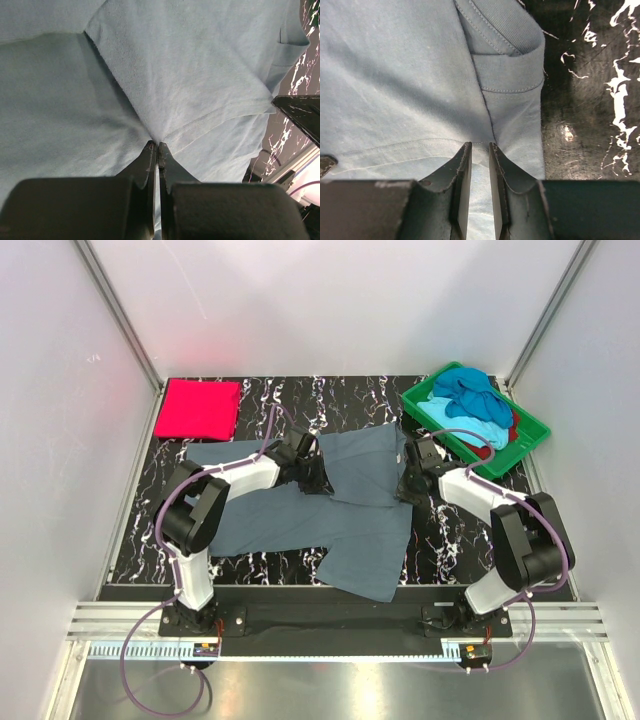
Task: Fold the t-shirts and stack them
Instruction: Fold the tshirt
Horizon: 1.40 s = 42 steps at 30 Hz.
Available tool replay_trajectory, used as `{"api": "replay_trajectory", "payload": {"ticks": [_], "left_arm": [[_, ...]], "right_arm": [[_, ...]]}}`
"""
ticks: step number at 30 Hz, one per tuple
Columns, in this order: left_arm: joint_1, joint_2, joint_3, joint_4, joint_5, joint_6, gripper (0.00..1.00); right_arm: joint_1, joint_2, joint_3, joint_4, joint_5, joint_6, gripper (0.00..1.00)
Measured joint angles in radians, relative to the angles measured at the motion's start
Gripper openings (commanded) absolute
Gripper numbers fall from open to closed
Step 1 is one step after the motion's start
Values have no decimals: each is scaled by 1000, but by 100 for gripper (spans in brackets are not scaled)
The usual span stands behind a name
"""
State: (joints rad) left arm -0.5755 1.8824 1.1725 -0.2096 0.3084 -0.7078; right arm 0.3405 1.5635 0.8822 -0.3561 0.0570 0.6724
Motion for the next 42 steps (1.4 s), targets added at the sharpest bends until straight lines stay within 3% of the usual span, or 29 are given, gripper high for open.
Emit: {"api": "replay_trajectory", "payload": {"ticks": [7,10,11,12,28,33,35,36,39,42], "left_arm": [[0,0,0,-7,0,1,0],[0,0,0,-7,0,1,0],[0,0,0,-7,0,1,0],[0,0,0,-7,0,1,0],[0,0,43,-113,-36,35,0],[0,0,43,-143,-46,51,0],[0,3,47,-150,-49,57,12],[0,6,52,-156,-50,62,27],[0,14,67,-175,-56,77,44],[0,13,87,-215,-74,96,49]], "right_arm": [[8,16,0,2,-6,17,25],[9,16,0,2,-6,18,15],[10,16,0,2,-6,19,1],[11,16,0,2,-5,17,0],[21,-49,-13,-2,13,12,1],[21,-60,-4,-17,33,-5,11],[21,-60,6,-28,32,-13,22],[21,-60,10,-31,32,-15,25],[21,-61,18,-47,32,-21,34],[23,-91,24,-107,30,-11,35]]}}
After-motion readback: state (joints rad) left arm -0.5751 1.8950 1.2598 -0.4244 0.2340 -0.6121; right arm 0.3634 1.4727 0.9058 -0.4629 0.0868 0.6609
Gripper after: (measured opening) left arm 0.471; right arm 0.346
